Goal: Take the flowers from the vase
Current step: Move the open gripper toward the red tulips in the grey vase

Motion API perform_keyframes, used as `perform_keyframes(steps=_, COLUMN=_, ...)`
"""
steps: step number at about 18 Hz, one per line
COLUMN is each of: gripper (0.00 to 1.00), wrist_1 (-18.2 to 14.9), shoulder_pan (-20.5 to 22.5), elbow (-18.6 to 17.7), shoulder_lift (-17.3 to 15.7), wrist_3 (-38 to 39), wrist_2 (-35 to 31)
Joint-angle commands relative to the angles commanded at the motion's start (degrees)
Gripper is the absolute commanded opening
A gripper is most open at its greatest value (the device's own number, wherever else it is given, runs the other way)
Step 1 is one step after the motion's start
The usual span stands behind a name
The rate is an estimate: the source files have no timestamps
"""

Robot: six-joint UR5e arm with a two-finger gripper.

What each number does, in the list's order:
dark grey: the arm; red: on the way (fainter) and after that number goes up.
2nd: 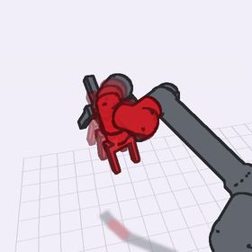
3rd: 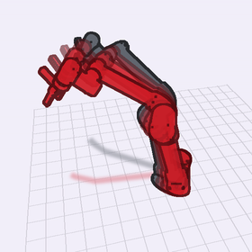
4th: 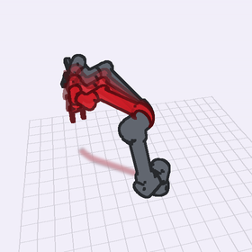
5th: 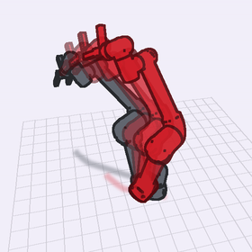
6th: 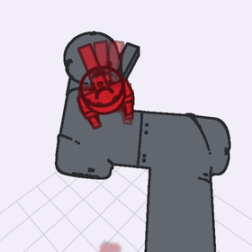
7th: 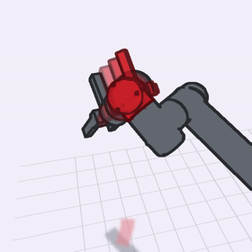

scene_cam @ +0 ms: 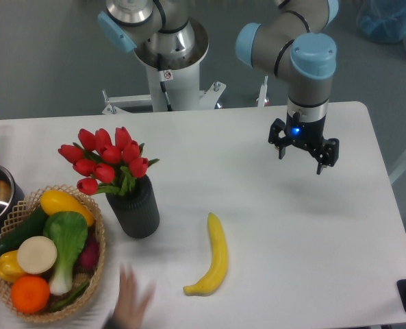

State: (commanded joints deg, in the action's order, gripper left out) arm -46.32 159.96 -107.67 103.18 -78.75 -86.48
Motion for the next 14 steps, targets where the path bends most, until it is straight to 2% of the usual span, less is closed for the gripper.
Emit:
perform_keyframes(steps=5, gripper=1.00, wrist_1=0.1, shoulder_pan=-0.2, elbow=-0.2, shoulder_lift=-0.1, wrist_3=0.2, wrist_2=0.5)
perform_keyframes(steps=9, gripper=1.00, wrist_1=0.9, shoulder_pan=-0.2, elbow=-3.2, shoulder_lift=-0.1, wrist_3=3.2, wrist_2=5.3)
perform_keyframes(steps=11, gripper=1.00, wrist_1=1.1, shoulder_pan=-0.3, elbow=-6.1, shoulder_lift=-1.8, wrist_3=3.4, wrist_2=8.6)
perform_keyframes(steps=14, gripper=1.00, wrist_1=1.0, shoulder_pan=-1.7, elbow=-8.2, shoulder_lift=-5.8, wrist_3=2.8, wrist_2=14.4)
